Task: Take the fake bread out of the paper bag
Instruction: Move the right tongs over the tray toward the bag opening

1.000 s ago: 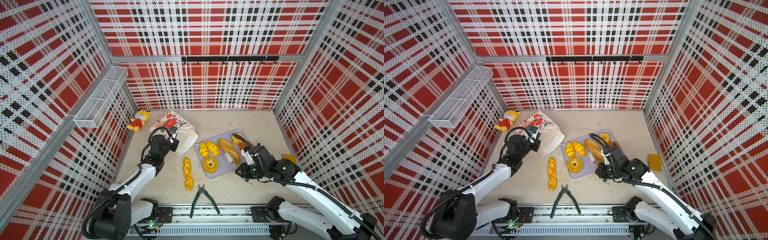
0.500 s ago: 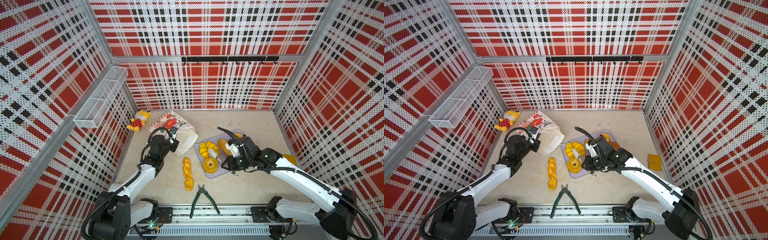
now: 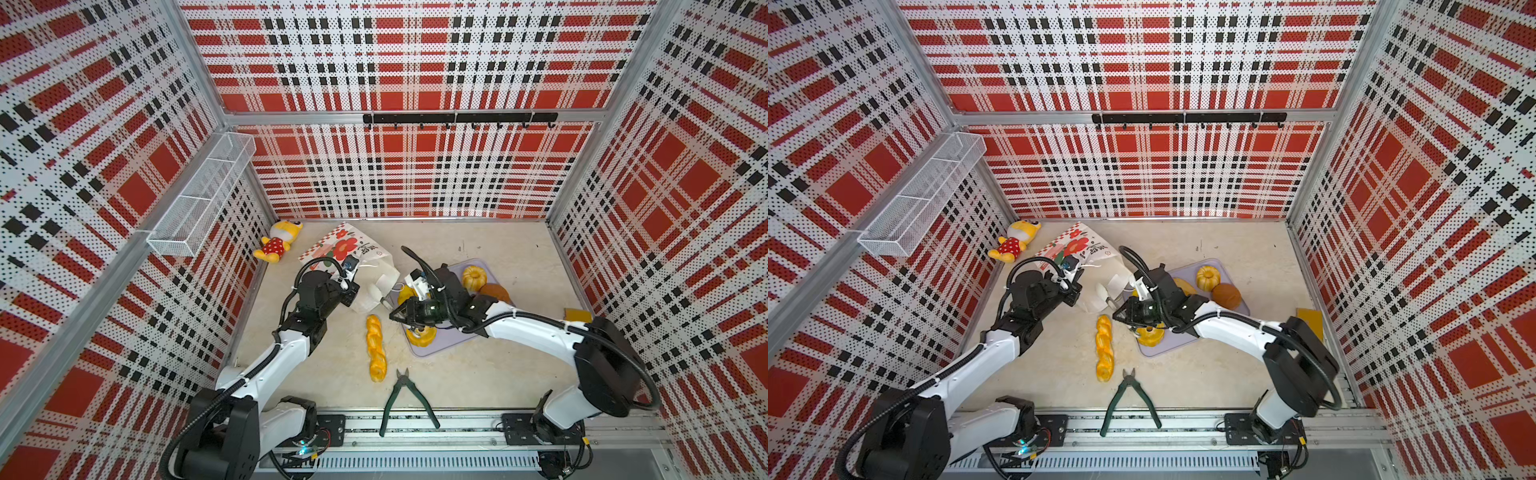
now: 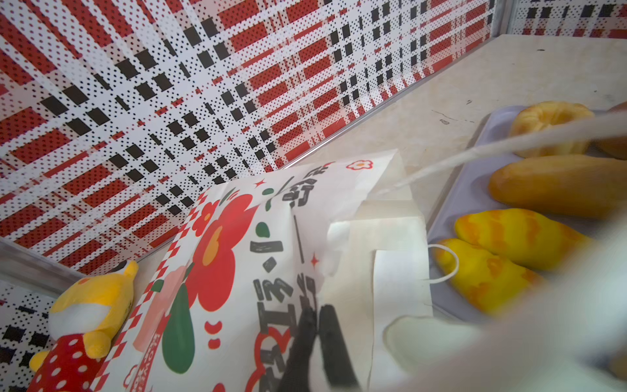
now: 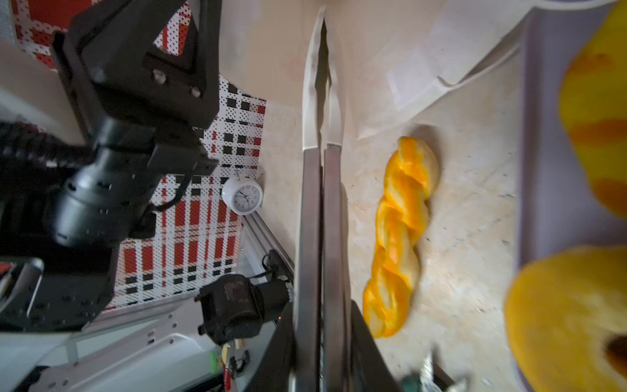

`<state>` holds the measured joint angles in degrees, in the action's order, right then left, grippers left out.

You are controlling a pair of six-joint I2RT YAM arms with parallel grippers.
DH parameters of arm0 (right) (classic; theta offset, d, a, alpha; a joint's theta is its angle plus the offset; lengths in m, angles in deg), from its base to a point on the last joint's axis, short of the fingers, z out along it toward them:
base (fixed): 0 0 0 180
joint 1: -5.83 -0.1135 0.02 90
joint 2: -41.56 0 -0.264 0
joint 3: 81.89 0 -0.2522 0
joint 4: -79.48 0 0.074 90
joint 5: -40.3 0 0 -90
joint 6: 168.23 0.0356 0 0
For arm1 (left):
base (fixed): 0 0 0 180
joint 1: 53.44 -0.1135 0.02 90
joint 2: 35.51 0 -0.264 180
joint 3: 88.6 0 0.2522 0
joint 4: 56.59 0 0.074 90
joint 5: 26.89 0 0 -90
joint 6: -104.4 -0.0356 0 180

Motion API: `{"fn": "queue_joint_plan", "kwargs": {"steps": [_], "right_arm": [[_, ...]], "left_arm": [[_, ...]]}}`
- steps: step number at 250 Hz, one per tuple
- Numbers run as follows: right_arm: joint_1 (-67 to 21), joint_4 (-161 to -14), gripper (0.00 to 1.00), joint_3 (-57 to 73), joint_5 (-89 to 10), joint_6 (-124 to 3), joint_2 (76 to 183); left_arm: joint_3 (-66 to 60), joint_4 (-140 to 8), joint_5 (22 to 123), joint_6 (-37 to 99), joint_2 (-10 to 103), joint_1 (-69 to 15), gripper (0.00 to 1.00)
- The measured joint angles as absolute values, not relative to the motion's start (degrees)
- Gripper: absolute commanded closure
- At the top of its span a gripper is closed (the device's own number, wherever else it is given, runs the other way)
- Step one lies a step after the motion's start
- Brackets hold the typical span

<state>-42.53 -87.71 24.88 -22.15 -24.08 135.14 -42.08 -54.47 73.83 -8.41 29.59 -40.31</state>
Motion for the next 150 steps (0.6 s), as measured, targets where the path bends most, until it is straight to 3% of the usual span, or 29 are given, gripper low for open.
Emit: {"fn": "queue_joint_plan", "kwargs": {"steps": [80,150], "right_arm": [[-43.7,-107.1,0.88,15.5,-23.3,-12.8,153.0],[-43.6,-116.3,0.86,13.4,-24.2,-7.3,159.1]], "left_arm": [[-44.4,-54.6,78.4,-10.6,27.8,-41.5,1.00],[-45.3,-51.8,80.6,-9.9,27.9,-43.4,1.00]]}}
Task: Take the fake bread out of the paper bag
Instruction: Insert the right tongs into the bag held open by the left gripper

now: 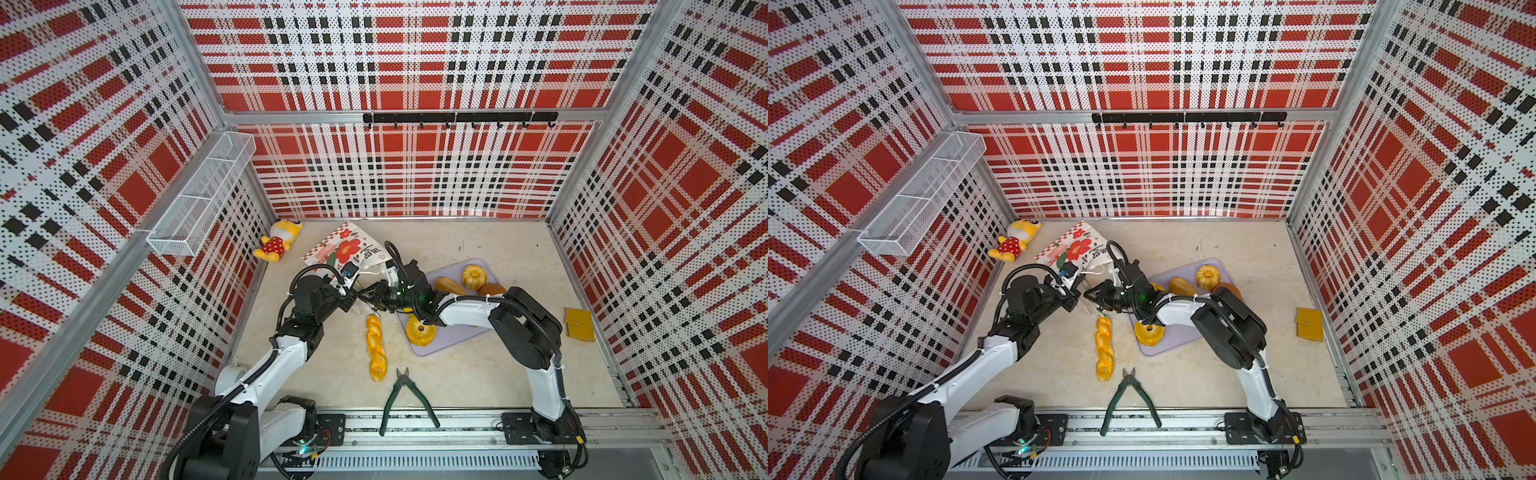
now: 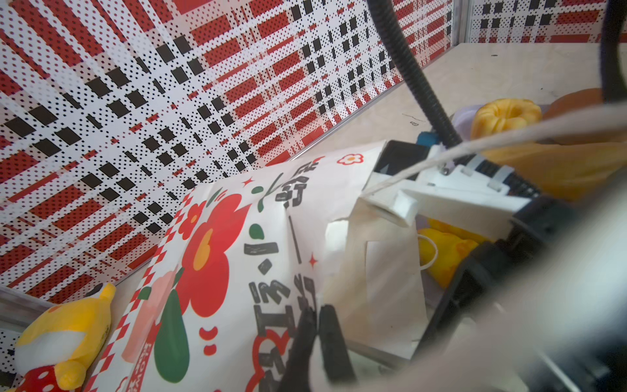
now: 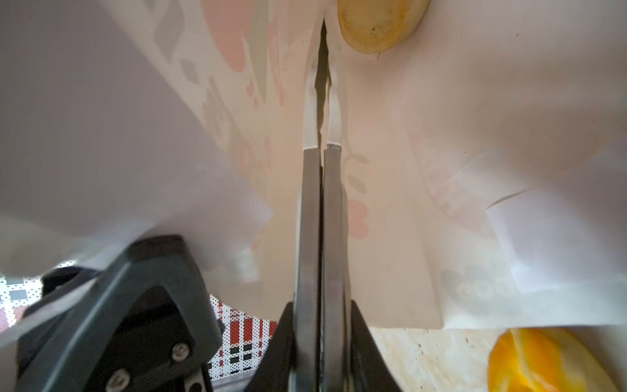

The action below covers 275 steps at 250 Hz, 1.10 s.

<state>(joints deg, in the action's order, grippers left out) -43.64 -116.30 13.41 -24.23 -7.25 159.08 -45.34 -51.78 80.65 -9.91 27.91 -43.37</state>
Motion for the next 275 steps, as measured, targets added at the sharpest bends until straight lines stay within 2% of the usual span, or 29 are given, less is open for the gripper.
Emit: {"fn": "queue_joint_plan", "kwargs": {"steps": [34,65,153,195,233,275], "right_arm": [[-43.9,-122.1,0.89,19.5,-24.9,-8.5,158.9],[-45.1,-118.5,0.90,22.9,-26.3,-14.4,158.9],[-46.2,-105.1,0.91,13.5,-27.3,-25.9,158.9],[-44.0,-106.5,0.90,9.1,-26.6,-23.3,159.7],[-42.4,-108.2,0.81,5.0,-25.8,-19.1,164.1],[-42.5,-108.7,0.80,4.4,-25.7,-15.8,167.3]], "left_arm": [[-45.3,-49.8,81.2,-8.7,28.2,-44.9,1.00],[-45.3,-48.9,81.9,-8.4,28.4,-45.6,1.00],[-44.8,-51.6,84.3,-12.3,27.8,-45.5,1.00],[-44.4,-53.0,84.5,-14.0,27.6,-44.5,1.00],[-44.4,-53.4,84.3,-14.7,27.5,-43.3,1.00],[-43.5,-54.7,82.9,-14.8,28.1,-41.9,1.00]]}}
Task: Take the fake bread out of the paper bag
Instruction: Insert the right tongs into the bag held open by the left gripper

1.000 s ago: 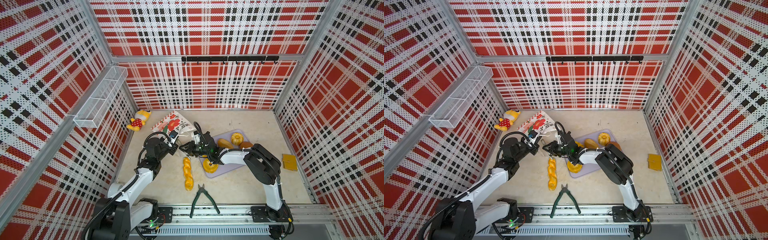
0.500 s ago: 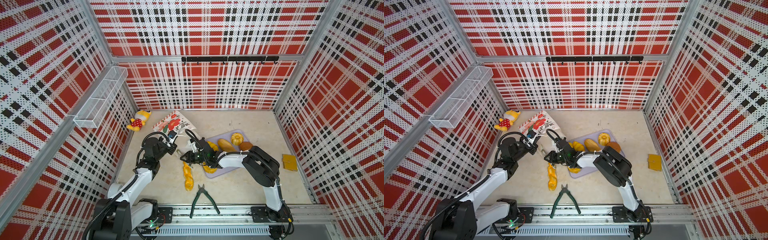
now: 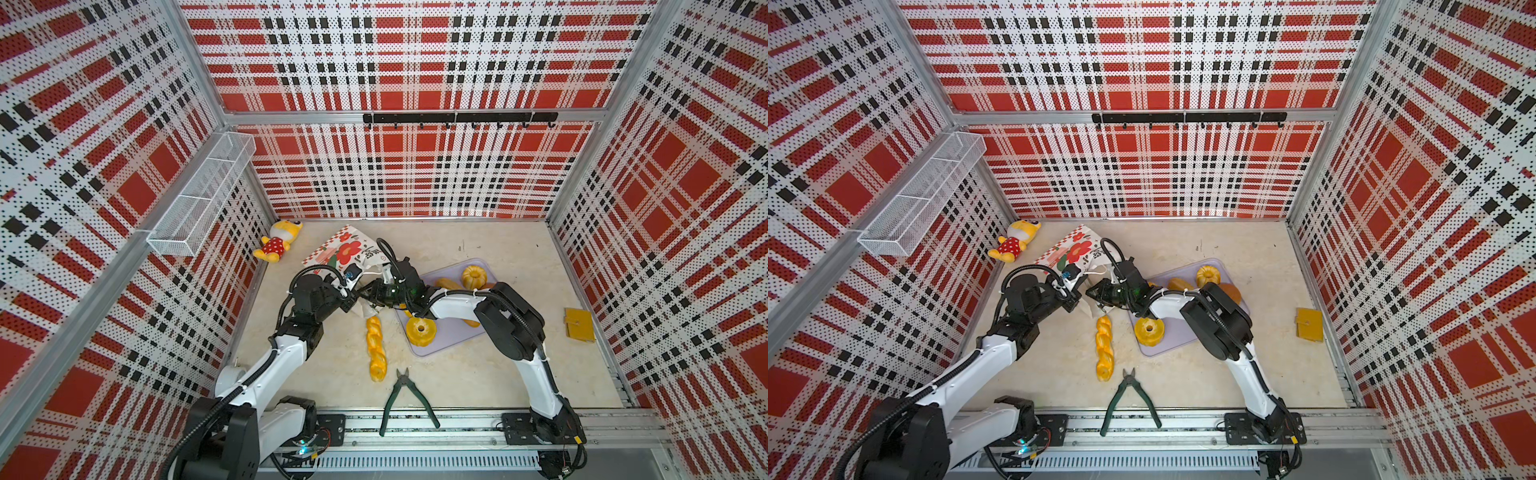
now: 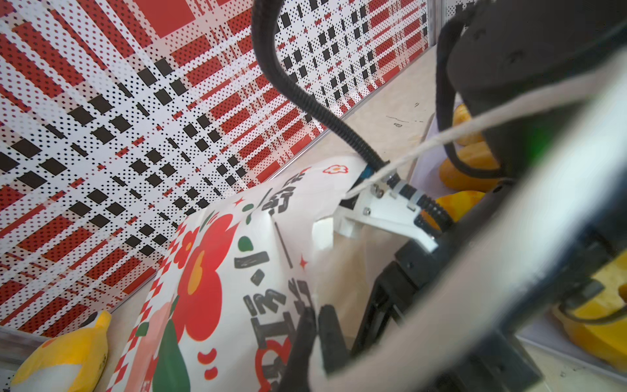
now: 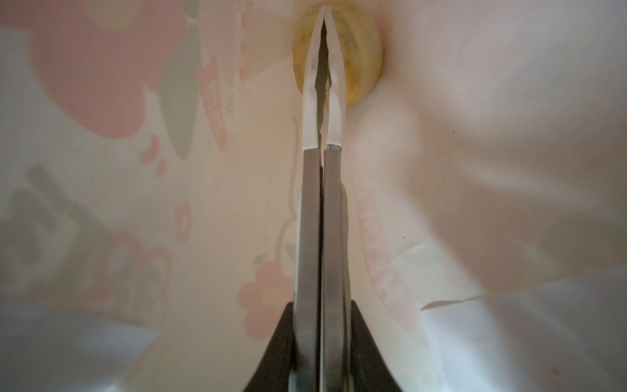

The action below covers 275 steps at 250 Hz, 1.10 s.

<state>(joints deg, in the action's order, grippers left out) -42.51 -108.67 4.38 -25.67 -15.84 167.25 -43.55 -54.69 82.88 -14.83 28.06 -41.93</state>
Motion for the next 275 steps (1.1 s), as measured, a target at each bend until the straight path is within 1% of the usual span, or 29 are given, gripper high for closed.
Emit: {"fn": "queue_joint_plan", "kwargs": {"steps": [51,107,165,196,213,249,275], "right_arm": [[-43.8,-110.1,0.86,4.4,-25.7,-17.0,168.4],[-44.2,-108.7,0.85,1.4,-25.1,-19.2,169.6],[-44.2,-102.7,0.85,-4.6,-23.3,-21.5,171.6],[-44.3,-101.0,0.85,-4.7,-23.3,-23.1,171.7],[-44.4,-100.7,0.84,-3.0,-23.9,-25.0,171.2],[-44.7,-102.1,0.84,7.6,-25.7,-29.8,166.4],[-44.7,-102.0,0.84,12.5,-27.1,-33.8,163.2]], "left_arm": [[-40.4,-55.4,81.2,-14.8,30.2,-41.5,1.00],[-39.7,-55.8,80.4,-15.3,30.7,-41.4,1.00],[-39.7,-55.9,79.1,-15.7,30.7,-41.4,1.00],[-39.7,-55.9,78.9,-15.7,31.0,-41.3,1.00],[-39.7,-56.0,78.8,-15.7,31.3,-41.3,1.00],[-39.6,-56.2,79.0,-15.7,31.6,-40.8,1.00],[-39.5,-56.2,79.3,-15.8,31.6,-40.4,1.00]]}}
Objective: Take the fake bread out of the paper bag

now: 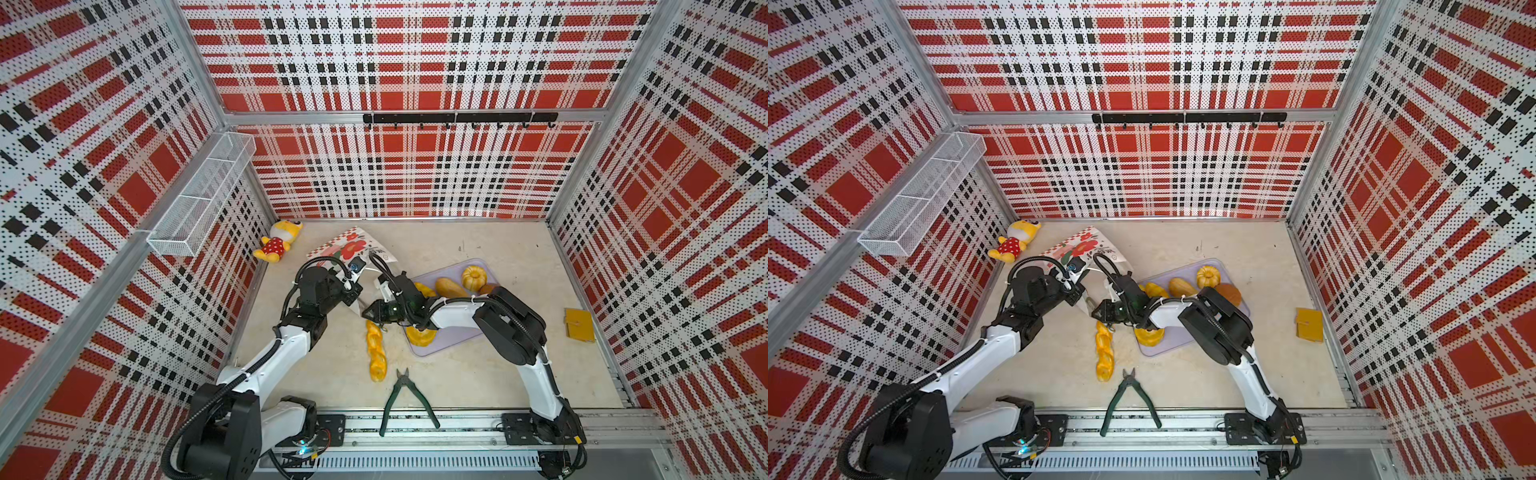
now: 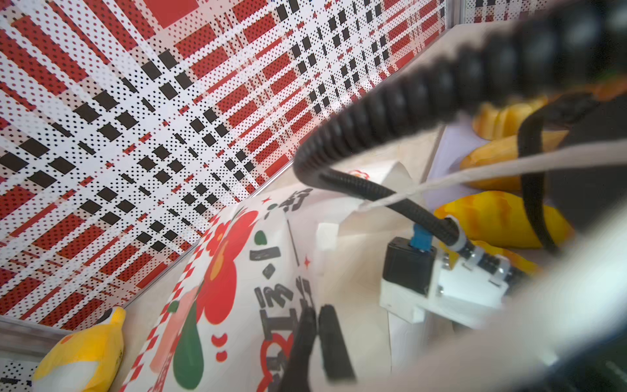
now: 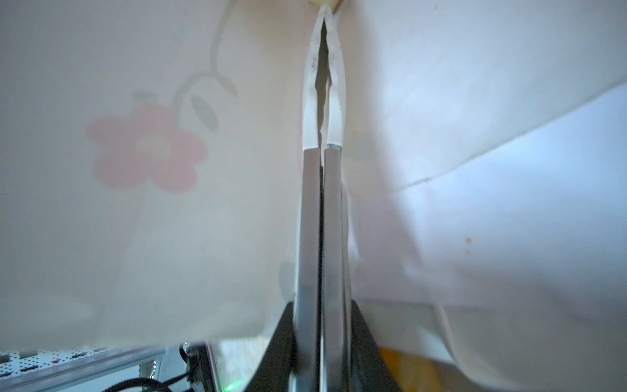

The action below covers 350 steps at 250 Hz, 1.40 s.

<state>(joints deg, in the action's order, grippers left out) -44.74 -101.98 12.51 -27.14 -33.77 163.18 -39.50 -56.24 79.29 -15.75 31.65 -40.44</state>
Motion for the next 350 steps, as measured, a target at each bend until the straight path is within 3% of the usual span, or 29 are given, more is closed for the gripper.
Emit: {"fn": "queue_joint_plan", "kwargs": {"steps": [105,130,190,350], "right_arm": [[-44.1,-92.9,0.84,5.7,-28.8,-43.1,160.3],[-43.5,-93.3,0.83,3.3,-27.6,-40.2,161.8],[-41.5,-91.2,0.70,-1.1,-27.2,-32.1,165.6],[-39.0,-98.2,0.65,-1.6,-22.7,-10.1,166.7]], "left_arm": [[-39.4,-56.2,79.6,-17.5,31.6,-39.5,1.00],[-39.4,-56.2,79.6,-18.1,31.6,-39.2,1.00],[-39.4,-56.3,79.6,-19.0,31.6,-39.0,1.00],[-39.8,-56.3,79.6,-20.1,31.7,-39.0,1.00]]}}
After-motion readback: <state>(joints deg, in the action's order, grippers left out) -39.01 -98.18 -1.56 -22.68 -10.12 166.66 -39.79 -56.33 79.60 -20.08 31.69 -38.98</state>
